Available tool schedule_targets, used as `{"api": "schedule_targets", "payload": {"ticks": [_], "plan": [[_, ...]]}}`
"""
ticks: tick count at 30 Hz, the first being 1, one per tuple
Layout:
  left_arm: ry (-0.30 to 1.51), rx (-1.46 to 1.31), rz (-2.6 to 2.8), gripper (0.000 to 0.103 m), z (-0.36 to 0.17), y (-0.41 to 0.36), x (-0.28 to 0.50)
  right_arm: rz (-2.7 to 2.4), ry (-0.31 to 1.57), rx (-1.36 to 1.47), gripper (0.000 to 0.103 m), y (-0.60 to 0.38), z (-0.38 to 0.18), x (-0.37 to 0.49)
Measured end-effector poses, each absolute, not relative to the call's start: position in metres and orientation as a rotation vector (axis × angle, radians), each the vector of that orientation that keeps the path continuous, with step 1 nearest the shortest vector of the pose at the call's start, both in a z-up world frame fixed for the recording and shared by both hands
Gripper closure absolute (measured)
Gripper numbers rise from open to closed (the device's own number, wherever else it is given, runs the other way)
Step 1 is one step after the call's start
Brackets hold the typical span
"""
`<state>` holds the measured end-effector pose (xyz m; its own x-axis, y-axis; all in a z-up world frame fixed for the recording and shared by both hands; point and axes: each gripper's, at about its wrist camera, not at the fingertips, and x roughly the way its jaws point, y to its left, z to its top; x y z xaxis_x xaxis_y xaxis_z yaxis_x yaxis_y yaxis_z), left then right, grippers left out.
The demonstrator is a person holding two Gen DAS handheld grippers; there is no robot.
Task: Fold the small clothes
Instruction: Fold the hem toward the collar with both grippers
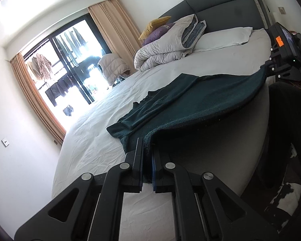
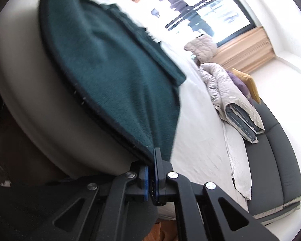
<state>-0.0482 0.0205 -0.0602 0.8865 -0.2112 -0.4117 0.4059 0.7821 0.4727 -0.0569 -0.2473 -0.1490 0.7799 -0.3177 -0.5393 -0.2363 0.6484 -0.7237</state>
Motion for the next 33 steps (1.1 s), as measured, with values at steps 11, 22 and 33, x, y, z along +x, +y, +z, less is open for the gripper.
{"api": "schedule_targets", "payload": {"ticks": [11,22,33], "plan": [[0.325,0.444,-0.288,0.098,-0.020,0.038,-0.013,-0.077,0.540,-0.929,0.099,-0.248,-0.092,-0.001],[0.438,0.372,-0.206,0.098,-0.012,0.062,0.152,-0.011,0.567,-0.984,0.099,-0.241,-0.069,0.158],[0.683,0.294,-0.177,0.098,-0.067,0.094,0.324,0.070,0.746,-1.048,0.099,-0.229,-0.118,0.307]]}}
